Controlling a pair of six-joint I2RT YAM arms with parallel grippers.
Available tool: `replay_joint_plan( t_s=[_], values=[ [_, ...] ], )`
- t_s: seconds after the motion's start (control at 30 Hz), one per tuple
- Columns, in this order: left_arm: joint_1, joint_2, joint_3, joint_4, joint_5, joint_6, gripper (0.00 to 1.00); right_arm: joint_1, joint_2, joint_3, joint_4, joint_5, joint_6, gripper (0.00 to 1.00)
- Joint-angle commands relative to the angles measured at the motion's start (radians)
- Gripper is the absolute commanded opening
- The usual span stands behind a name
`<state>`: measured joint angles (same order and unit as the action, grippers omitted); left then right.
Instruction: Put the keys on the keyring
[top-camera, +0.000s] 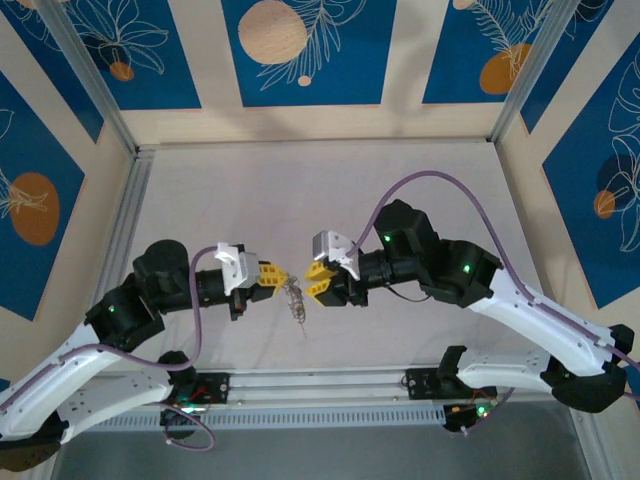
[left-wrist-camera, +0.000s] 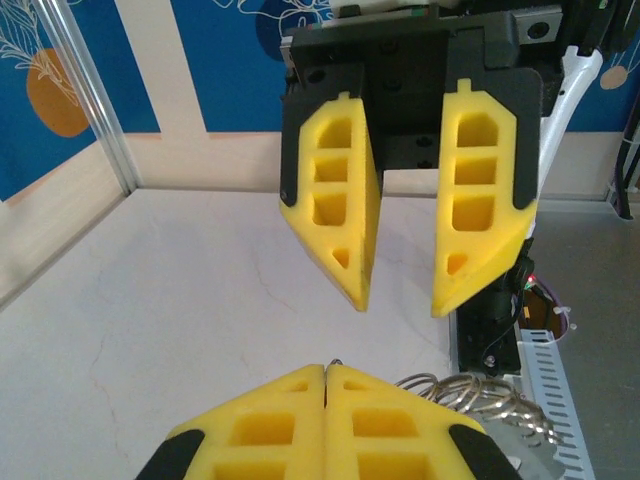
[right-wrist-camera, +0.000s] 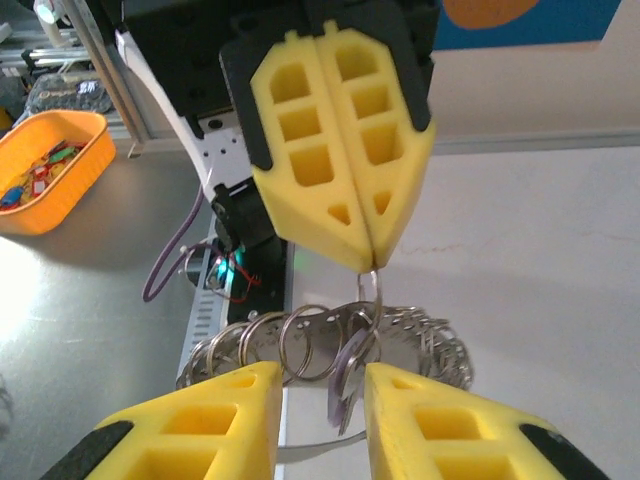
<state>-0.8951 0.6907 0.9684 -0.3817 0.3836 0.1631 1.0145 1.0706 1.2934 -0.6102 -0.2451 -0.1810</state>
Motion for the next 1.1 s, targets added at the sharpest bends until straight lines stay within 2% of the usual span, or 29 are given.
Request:
replay_joint_plan(
  t_s=[0.0,0.53,0.63,0.8,0.97,1.07],
  values=[
    [0.000,-0.022,-0.003,0.060,0.017,-0.013,0.00,-0.010,0.013,-0.011,0.044,-0.040,0.013,0.29],
    [0.001,-0.041,-0.014,0.070,0.023,-0.020,0.00,-0.022,0.100,0.009,0.106,-0.141,0.030,0.26],
    [0.001,-0.044,-0.016,0.073,0.022,-0.020,0.00,-0.026,0.107,0.007,0.117,-0.151,0.035,0.21],
    [0.001,-0.050,-0.022,0.079,0.018,-0.024,0.00,-0.027,0.115,0.012,0.109,-0.156,0.035,0.01],
    [0.001,-0.056,-0.020,0.065,0.015,-0.025,0.00,-0.027,0.106,0.015,0.087,-0.129,0.018,0.00],
    [0.001,-0.037,0.022,-0.018,0.028,-0.020,0.00,-0.018,0.101,0.040,0.030,-0.058,-0.029,0.00]
  ],
)
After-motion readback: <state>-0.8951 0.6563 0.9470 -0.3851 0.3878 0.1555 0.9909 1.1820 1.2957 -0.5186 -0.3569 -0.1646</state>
